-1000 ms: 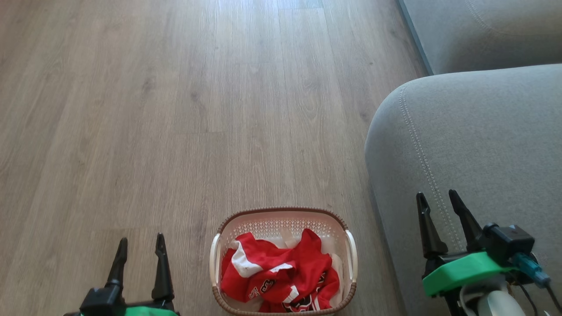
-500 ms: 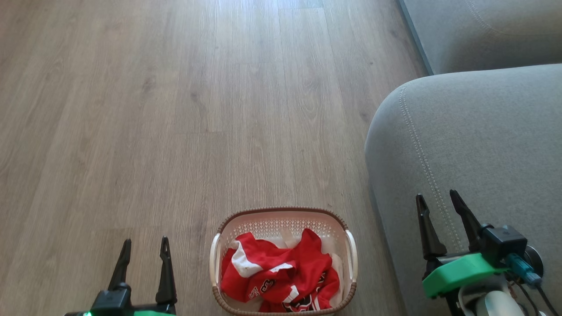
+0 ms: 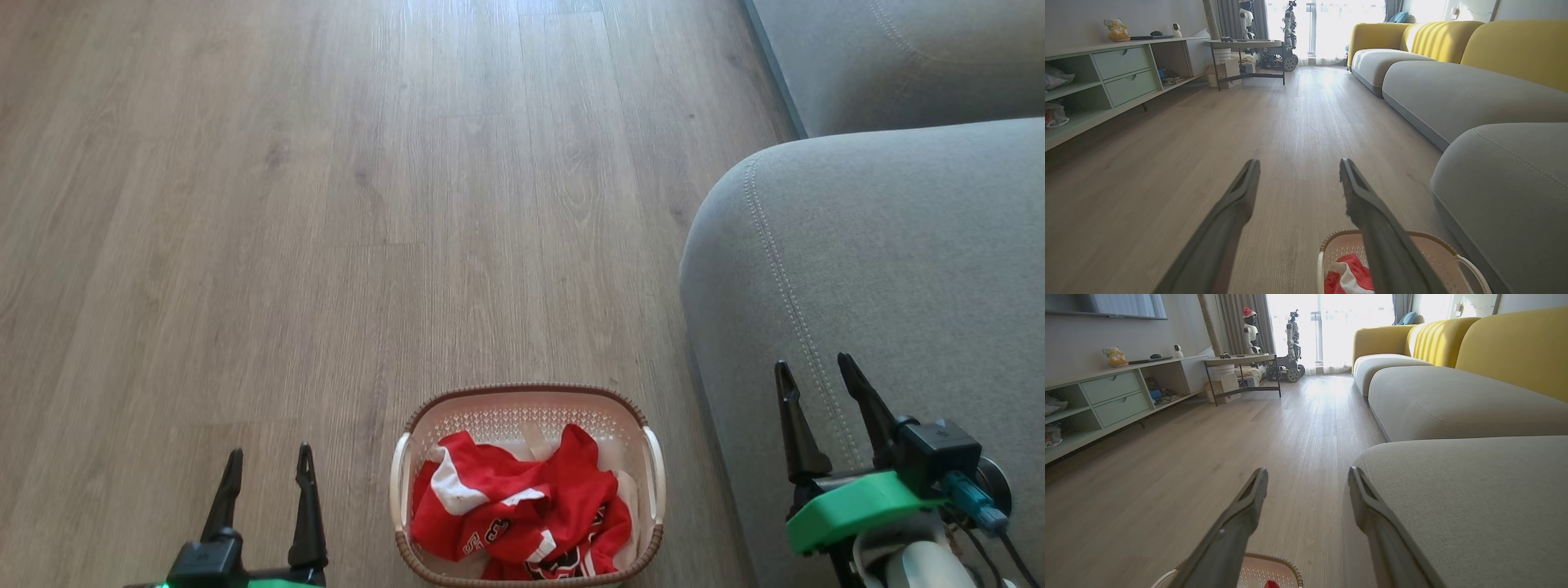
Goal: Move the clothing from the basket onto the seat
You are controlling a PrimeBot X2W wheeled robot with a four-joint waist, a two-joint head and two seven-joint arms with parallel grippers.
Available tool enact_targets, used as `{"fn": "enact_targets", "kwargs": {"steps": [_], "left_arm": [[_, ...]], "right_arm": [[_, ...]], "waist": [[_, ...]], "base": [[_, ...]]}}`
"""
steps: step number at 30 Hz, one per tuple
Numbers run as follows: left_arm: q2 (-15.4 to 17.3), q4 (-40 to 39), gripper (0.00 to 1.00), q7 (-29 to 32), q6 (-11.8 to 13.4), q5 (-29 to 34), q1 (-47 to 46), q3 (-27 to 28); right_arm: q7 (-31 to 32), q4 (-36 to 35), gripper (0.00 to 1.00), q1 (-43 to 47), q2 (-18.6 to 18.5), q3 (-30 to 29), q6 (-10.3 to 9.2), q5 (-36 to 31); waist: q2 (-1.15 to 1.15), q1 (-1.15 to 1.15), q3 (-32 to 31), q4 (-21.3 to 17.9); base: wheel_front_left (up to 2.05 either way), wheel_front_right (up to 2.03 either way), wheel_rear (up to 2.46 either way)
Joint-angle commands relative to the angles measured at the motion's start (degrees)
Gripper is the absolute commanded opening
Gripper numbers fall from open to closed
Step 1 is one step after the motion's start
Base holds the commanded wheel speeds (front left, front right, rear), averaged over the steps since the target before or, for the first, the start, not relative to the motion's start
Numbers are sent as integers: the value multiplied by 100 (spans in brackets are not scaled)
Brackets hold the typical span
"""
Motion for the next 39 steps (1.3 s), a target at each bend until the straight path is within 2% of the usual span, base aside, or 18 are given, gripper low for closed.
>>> {"fn": "enact_targets", "kwargs": {"steps": [1, 18, 23, 27, 33, 39], "left_arm": [[66, -156, 100, -72, -14, -16, -217, 189], [63, -168, 100, -72, -48, 5, -223, 161], [68, -123, 100, -72, -113, 23, -363, 91], [67, -29, 100, -72, -162, -2, -567, 24], [99, 328, 100, -72, -254, 101, -1122, -120], [115, 935, 100, -72, -452, 269, -1756, -400]], "right_arm": [[-54, -161, 100, -112, 5, 98, 44, -31], [-54, -232, 100, -123, 5, 86, 44, -15], [-54, -369, 100, -203, 5, 39, 44, -19], [-54, -557, 100, -347, 5, 10, 44, -38], [-54, -901, 100, -821, 5, -78, 44, -85], [-54, -1073, 100, -1297, 5, -102, 44, -123]], "waist": [[0, 0, 2, 2], [0, 0, 102, -14], [0, 0, 317, -20], [0, 0, 643, -51], [0, 0, 1498, -193], [0, 0, 2211, -371]], "base": [[0, 0, 0], [0, 0, 0], [0, 0, 0], [0, 0, 0], [0, 0, 0], [0, 0, 0]]}}
